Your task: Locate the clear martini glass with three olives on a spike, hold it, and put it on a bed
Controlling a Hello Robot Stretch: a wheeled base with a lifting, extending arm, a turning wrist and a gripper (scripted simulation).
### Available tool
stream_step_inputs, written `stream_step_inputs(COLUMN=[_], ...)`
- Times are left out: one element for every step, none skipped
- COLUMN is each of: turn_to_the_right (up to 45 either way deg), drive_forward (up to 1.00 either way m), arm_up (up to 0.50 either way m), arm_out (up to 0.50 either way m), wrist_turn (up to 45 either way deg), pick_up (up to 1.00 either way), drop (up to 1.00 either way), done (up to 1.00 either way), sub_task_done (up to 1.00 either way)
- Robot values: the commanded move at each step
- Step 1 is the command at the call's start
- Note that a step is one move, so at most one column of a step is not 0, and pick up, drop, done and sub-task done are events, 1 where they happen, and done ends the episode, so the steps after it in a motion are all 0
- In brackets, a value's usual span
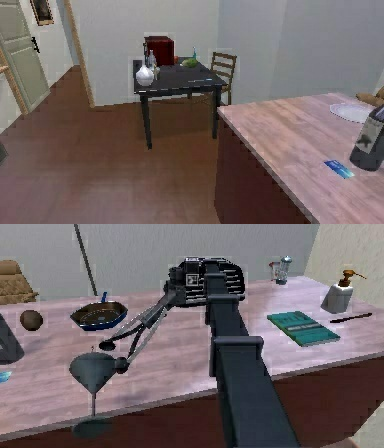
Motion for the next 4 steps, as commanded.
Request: stream_step_inputs(turn_to_the_right=[0.0, -33.0, 0.0, 0.0], drive_forward=[0.0, 0.0, 1.0, 1.0], arm_up=[0.0, 0.0, 0.0, 0.0], arm_out=[-0.4, 0.0, 0.0, 0.0], wrist_turn=[0.0, 0.0, 0.0, 0.0], pick_up=[0.0, 0.0, 0.0, 0.0], drop=[0.0, 0.0, 0.0, 0.0], done=[0.0, 0.0, 0.0, 0.0], sub_task_done=[0.0, 0.0, 0.0, 0.0])
